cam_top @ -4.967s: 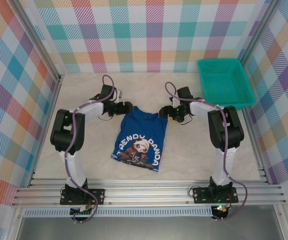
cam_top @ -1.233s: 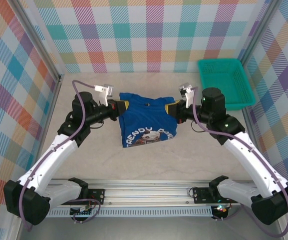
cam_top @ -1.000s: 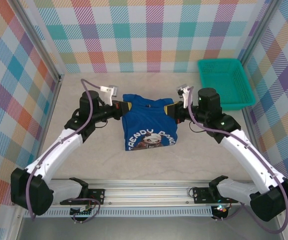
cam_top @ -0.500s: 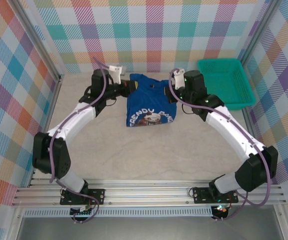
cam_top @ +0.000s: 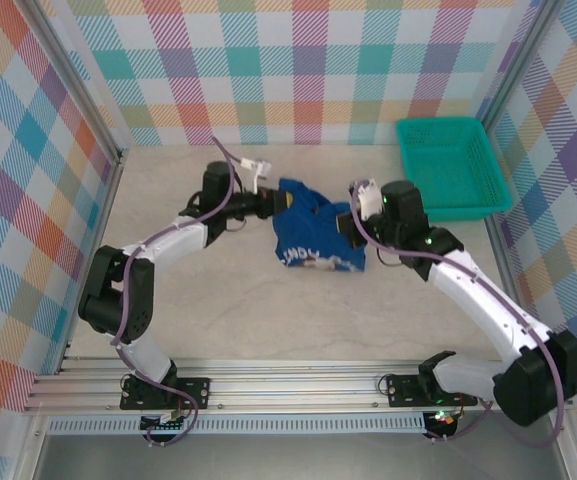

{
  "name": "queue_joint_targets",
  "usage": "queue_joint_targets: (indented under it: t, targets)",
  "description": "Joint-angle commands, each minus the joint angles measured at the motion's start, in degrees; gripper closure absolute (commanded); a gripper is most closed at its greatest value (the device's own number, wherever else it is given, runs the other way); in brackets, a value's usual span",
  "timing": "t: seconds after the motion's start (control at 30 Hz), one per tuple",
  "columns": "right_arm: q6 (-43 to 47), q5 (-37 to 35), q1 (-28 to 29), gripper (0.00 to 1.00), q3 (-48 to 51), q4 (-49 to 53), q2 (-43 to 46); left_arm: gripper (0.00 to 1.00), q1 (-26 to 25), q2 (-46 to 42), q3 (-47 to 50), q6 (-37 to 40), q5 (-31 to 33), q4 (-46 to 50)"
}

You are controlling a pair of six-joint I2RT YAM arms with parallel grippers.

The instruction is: Fold the inside-out t-shirt

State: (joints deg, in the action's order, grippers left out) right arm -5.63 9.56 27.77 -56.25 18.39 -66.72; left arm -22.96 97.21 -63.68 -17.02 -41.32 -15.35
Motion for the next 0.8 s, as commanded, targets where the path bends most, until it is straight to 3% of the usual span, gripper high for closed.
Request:
queue_joint_targets:
  t: [0.0,0.13,0.33,0.57,0.77]
  targets:
    - [-8.2,4.6,0.7,0.95,5.4,2.0,5.6,0.83,-3.6,-7.1,5.4,-1.1,-3.4,-2.8]
    - [-14.4,7.2,1.1,0.94,11.3,2.2,10.2,0.81,-7.6,-13.2,12.6,-2.7,0.1,-1.8]
    - [-15.5,5.1,1.1,0.94,15.3,5.5,13.1,0.80,-12.1,-19.3,18.3,-4.7,4.5,0.8]
    - [-14.6,2.5,1.1,0.94,13.5,5.0,14.1,0.76,-12.6,-23.3,17.7,-3.5,9.5,3.4]
    - [-13.0,1.1,1.1,0.94,11.5,7.8,14.2,0.97,-12.6,-22.4,16.7,-2.8,6.8,6.7]
